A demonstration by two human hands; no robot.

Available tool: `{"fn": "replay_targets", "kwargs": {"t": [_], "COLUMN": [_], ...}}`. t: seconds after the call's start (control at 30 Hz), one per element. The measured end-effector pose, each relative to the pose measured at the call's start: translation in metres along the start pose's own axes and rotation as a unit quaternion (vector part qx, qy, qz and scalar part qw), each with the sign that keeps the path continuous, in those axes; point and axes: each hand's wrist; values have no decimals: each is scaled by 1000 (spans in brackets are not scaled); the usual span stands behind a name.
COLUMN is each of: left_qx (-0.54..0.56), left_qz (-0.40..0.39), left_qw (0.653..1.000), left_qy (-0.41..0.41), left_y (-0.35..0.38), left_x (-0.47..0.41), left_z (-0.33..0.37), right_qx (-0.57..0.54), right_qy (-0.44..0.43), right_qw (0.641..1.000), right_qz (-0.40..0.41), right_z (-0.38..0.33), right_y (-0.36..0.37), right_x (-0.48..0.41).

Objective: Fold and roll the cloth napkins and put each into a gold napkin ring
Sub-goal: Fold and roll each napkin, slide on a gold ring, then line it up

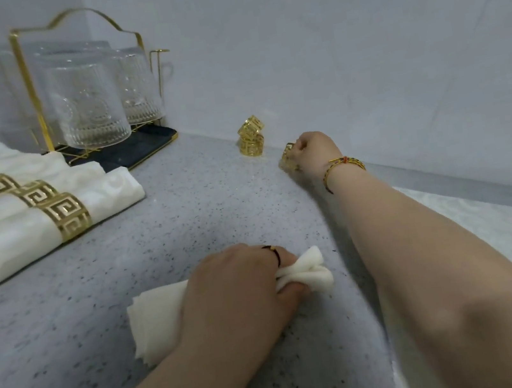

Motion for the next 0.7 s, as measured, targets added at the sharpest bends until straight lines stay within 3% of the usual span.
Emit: {"fn": "replay_targets", "kwargs": {"t": [0.17, 0.43, 0.7], "left_qx": [-68, -51, -108], "left_qz": [-85, -3, 6], "left_qw": [994, 999, 992], "left_qy": [3, 19, 72], "left_y": [-2, -17, -18], "left_x": [-4, 9, 22], "left_z": [0, 18, 40], "right_qx": [-59, -83, -86], "right_qy": [34, 78, 72], "right_qw": [998, 993, 992], "right_qz": [4, -20, -58], "right_z": [19, 43, 43], "right_y": [-51, -133, -165], "right_x": [50, 183, 275]}}
Point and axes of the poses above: each hand's wrist, its own x-axis away from the middle knuckle, its own y-axis out of the palm, z = x × y, and after that the axes turned 10 degrees about z, right-handed
